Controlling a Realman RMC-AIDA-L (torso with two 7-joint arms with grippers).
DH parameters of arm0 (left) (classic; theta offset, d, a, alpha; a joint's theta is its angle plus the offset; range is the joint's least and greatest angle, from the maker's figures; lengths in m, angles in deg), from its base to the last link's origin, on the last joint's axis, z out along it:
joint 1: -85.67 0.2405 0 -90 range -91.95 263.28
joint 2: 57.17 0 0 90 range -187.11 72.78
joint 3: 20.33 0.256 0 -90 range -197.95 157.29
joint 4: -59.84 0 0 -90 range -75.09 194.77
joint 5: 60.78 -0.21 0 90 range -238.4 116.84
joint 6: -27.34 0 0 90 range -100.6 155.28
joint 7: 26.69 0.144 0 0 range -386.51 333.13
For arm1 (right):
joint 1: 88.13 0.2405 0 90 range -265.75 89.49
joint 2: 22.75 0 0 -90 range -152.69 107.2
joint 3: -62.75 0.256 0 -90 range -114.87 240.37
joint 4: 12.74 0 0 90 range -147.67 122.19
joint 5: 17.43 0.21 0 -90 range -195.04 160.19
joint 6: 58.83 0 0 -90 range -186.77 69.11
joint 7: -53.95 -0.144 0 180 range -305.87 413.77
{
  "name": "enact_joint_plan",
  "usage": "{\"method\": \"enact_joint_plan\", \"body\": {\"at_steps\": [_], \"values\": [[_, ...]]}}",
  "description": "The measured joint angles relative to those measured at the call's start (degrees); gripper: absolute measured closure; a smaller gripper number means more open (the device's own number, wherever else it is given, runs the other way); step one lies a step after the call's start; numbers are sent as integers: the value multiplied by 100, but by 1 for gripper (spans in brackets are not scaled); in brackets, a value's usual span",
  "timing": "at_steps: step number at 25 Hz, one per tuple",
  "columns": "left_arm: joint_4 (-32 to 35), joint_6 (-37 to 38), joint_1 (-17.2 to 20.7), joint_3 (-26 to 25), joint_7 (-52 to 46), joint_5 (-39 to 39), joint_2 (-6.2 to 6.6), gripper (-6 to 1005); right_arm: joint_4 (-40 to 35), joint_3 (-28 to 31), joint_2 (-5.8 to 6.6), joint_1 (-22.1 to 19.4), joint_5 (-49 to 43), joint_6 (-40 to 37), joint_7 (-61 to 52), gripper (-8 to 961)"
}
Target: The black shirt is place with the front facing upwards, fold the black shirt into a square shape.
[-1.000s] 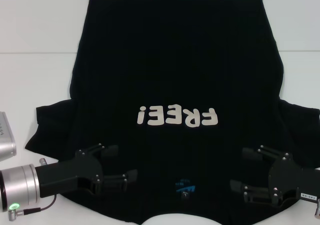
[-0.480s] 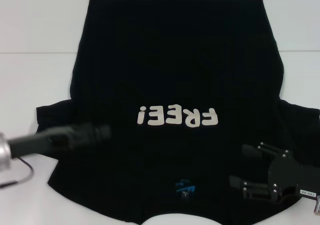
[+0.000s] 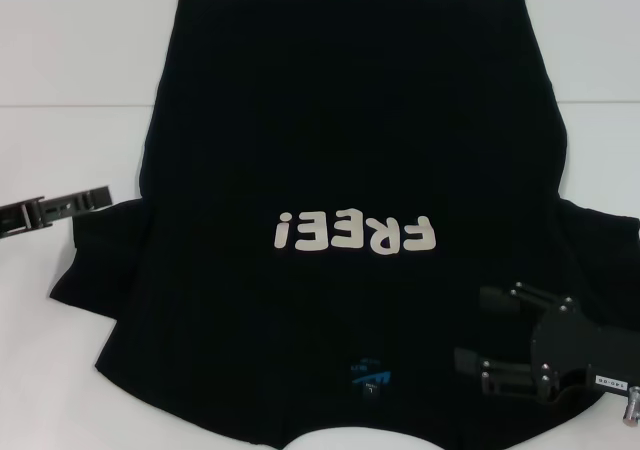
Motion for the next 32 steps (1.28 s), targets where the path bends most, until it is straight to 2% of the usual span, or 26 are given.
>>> {"method": "enact_joint_plan", "body": {"at_steps": [5, 14, 22, 32], "values": [[-173, -569, -145, 55, -76, -512, 35, 123, 7, 24, 0, 37, 0, 9, -6, 37], [-285, -1115, -112, 186, -49, -701, -14, 141, 51, 24, 1, 57, -1, 20, -9, 37], [-497, -1187, -127, 352, 15, -720, -43, 157, 53, 17, 1, 62, -1, 21, -9, 38], [-482, -1161, -171, 842, 236, -697, -124, 177, 73, 8, 1, 48, -1, 15, -9, 37]]}}
